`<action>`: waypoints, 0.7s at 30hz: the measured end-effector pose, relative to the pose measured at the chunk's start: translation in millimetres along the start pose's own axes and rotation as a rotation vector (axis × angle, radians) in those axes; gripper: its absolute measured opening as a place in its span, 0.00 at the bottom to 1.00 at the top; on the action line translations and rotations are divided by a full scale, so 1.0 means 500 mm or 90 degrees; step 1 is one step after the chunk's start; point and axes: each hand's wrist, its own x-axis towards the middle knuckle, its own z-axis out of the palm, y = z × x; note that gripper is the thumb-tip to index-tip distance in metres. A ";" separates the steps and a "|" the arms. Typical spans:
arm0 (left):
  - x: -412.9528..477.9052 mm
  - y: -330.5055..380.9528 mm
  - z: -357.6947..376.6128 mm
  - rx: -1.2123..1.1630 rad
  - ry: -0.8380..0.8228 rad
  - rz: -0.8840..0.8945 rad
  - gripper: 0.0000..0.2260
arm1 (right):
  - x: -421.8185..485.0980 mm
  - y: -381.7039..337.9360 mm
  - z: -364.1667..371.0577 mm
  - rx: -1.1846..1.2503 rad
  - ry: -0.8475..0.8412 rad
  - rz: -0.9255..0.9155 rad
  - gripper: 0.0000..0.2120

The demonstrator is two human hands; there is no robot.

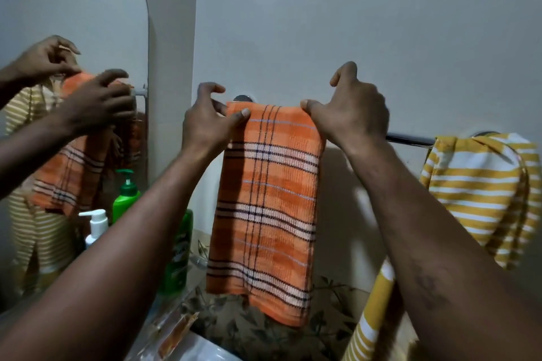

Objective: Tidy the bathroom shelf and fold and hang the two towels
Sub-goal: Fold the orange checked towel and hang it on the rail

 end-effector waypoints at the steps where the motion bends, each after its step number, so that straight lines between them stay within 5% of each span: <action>1: 0.005 -0.006 -0.003 0.106 -0.002 0.048 0.23 | -0.001 0.004 -0.005 -0.018 0.020 -0.023 0.25; 5: 0.013 -0.001 -0.006 0.255 -0.071 0.233 0.19 | -0.065 0.028 0.012 0.107 0.201 -0.182 0.12; 8: 0.019 0.027 0.020 0.342 -0.170 0.361 0.27 | -0.146 0.053 0.059 0.195 0.257 -0.132 0.15; 14: 0.055 0.076 0.056 0.417 -0.332 0.418 0.30 | -0.166 0.073 0.140 0.257 0.082 0.077 0.34; 21: 0.083 0.086 0.079 0.487 -0.336 0.411 0.29 | -0.098 0.052 0.153 0.481 -0.125 0.181 0.25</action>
